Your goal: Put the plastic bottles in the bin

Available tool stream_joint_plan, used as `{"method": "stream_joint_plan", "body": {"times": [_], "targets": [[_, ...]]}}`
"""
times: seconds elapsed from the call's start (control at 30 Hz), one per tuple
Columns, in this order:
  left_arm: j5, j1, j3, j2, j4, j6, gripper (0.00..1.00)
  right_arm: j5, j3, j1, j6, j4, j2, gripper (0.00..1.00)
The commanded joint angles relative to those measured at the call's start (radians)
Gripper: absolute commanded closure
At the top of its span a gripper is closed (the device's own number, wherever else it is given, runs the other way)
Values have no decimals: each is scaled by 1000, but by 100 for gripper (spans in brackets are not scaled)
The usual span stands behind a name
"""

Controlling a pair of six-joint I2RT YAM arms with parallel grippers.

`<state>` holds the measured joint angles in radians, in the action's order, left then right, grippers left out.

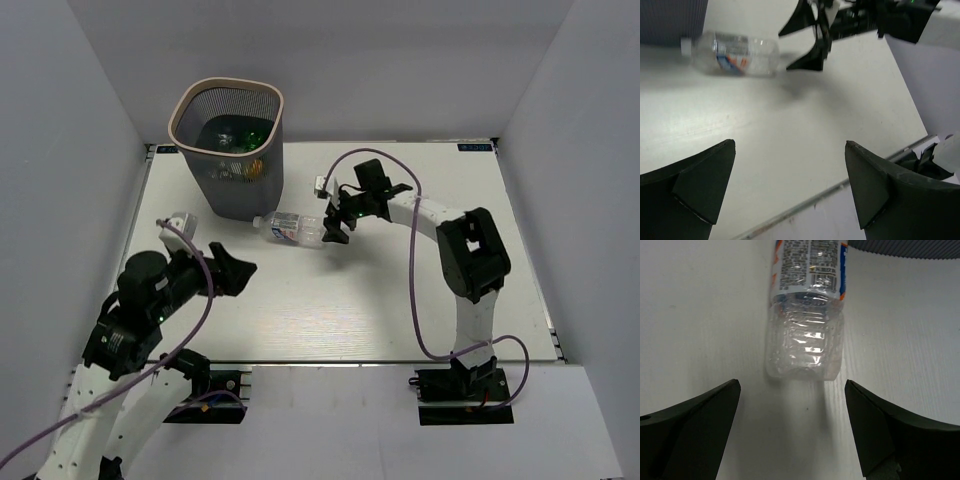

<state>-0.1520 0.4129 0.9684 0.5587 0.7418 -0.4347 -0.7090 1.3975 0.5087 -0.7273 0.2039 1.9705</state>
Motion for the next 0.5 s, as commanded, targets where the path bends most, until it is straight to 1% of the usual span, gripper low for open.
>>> {"method": "stream_joint_plan", "body": {"times": [0.0, 0.07, 0.2, 0.33, 0.47], "targets": [[-11, -16, -77, -91, 96, -96, 0, 84, 83, 20, 14, -50, 46, 10], [-11, -16, -102, -102, 96, -107, 0, 106, 90, 28, 17, -66, 73, 10], [-11, -16, -125, -82, 87, -98, 0, 97, 141, 36, 22, 0, 125, 10], [-11, -16, -135, -22, 61, -50, 0, 92, 158, 51, 32, -3, 163, 10], [-20, -7, -158, 0, 37, -50, 0, 132, 190, 73, 81, -43, 215, 10]]}}
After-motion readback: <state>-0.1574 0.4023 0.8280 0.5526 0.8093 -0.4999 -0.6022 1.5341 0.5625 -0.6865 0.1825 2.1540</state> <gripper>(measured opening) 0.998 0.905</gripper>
